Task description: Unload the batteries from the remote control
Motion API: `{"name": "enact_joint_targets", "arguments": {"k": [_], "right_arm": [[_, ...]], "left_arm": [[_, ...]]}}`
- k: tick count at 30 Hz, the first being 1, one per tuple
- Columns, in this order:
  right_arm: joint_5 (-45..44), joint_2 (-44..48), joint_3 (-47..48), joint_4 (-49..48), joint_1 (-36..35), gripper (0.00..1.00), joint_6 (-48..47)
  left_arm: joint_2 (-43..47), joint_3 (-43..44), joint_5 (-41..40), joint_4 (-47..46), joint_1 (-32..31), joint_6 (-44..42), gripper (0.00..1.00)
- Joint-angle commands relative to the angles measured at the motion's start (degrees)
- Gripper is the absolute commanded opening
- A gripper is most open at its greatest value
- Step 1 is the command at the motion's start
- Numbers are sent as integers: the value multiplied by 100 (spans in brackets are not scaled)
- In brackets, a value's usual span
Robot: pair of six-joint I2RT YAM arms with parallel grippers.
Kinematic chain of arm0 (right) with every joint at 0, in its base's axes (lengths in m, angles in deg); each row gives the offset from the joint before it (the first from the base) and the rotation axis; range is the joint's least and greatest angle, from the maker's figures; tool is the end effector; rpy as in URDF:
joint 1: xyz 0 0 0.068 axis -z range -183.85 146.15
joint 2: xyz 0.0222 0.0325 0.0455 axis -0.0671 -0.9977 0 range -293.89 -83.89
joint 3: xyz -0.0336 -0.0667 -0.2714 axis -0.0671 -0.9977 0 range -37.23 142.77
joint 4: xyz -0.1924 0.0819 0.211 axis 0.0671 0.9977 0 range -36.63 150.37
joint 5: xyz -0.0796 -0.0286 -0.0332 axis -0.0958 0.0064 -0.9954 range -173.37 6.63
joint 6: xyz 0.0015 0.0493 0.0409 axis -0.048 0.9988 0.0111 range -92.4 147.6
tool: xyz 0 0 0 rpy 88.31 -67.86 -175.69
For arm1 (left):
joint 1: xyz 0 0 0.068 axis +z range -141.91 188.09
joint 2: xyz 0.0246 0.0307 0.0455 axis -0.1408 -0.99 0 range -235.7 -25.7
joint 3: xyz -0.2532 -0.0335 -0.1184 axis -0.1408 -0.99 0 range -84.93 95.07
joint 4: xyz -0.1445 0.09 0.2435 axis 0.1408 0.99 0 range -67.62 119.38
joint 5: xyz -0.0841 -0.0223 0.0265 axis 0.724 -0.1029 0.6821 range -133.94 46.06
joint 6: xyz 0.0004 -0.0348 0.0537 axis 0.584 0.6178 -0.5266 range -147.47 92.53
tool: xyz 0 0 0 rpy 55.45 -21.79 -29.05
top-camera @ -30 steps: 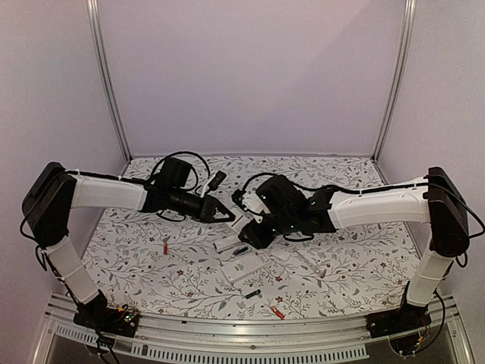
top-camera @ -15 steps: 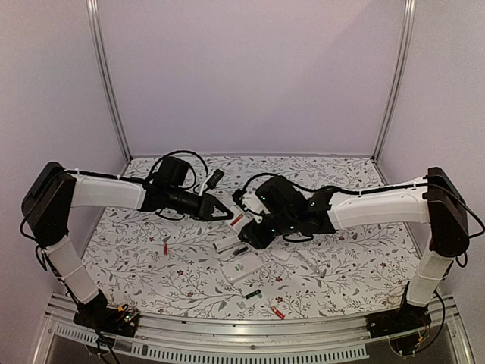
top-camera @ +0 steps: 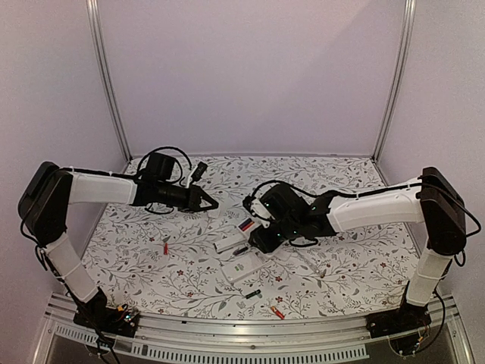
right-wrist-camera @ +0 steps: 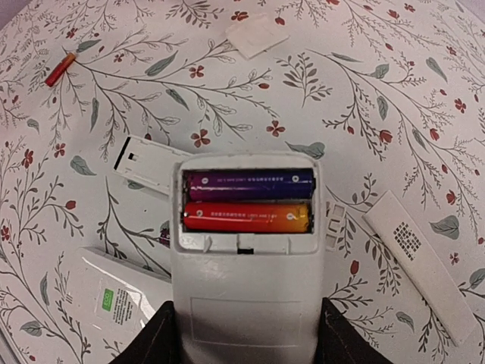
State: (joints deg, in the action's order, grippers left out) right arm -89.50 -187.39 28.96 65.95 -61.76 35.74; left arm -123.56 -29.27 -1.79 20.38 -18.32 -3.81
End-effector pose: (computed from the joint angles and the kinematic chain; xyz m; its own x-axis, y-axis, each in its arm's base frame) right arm 0.2298 0.3567 0.1610 -0.5163 -0.5584 -0.6493 -0.7403 0.6722 0.0104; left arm 0.3359 -0.2041 0.1669 -0.8460 0.0881 -0.5258 0.4906 0.5146 -0.7032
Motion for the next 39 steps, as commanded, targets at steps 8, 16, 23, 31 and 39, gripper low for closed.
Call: {"name": "enact_joint_targets", "arguments": {"k": [8,16,23,31,39], "right_arm": [[107,476,-526,-342,343,23,288],[-102,933,-932,-7,1036,23,846],[-285,1320,-1507,323,1795,24,1445],[-600,1478,-1853,659,2266,25,2450],[-723,1057,-1724,790,2322,25,3377]], "left_arm": [[238,-101,-359,9,91,-110,40],[947,-287,-874,-140,19,-277,62],[1258,-341,-1407,-78,-189,-441,63],[1261,-286,-1494,43,-393,-490,63],[1333,-206,-1587,384,-468,-563,63]]}}
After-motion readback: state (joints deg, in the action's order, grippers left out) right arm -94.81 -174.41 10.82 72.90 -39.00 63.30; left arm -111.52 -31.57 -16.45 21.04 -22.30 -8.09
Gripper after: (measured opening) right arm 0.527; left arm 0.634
